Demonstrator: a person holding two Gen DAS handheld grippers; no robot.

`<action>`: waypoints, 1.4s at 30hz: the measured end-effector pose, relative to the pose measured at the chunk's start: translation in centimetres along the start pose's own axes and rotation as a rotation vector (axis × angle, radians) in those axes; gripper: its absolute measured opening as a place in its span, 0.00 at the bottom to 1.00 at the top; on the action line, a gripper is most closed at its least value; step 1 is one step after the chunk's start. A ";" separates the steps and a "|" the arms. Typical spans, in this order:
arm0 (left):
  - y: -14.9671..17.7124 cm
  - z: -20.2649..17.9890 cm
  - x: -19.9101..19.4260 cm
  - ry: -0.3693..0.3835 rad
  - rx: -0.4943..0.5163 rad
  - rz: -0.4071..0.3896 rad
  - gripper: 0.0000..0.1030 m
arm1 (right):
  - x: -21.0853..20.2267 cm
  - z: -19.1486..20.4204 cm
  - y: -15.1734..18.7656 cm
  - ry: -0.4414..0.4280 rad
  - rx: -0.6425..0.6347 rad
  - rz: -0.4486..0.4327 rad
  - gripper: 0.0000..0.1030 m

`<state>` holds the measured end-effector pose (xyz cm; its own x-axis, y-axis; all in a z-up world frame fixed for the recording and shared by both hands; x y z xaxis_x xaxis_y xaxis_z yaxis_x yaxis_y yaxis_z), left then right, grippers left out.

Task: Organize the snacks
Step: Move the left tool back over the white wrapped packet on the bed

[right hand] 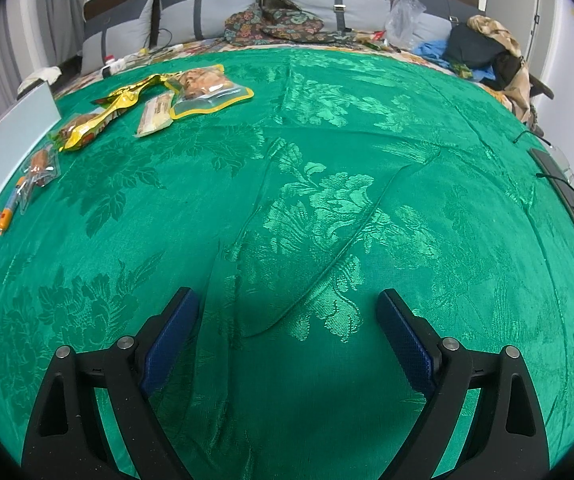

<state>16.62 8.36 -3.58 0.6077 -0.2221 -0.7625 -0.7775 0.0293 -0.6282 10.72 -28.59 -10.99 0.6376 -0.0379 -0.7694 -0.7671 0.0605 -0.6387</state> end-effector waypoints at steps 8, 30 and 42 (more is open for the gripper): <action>0.5 1.8 9.6 -0.212 -0.021 0.014 0.99 | 0.0 0.0 0.0 0.000 0.000 0.000 0.91; 5.2 -5.7 11.6 0.001 0.047 0.002 0.88 | 0.0 0.0 0.0 0.000 0.000 0.000 0.91; 3.5 -1.1 14.0 -0.144 0.051 0.000 1.00 | 0.0 -0.1 0.0 0.000 0.000 -0.001 0.91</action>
<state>22.24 4.26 -16.29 0.6274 -0.0805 -0.7746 -0.7705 0.0797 -0.6324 10.74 -28.66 -11.00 0.6382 -0.0377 -0.7689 -0.7666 0.0606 -0.6392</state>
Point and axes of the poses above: each gripper's, at about its wrist camera, not at the fingertips, and x roughly the way its jaws point, z to its left, y to its underside, the point moved 6 cm from there along x, roughly the way its jaws point, and after that the axes turned 7 degrees about -z, right-handed, at the moved point
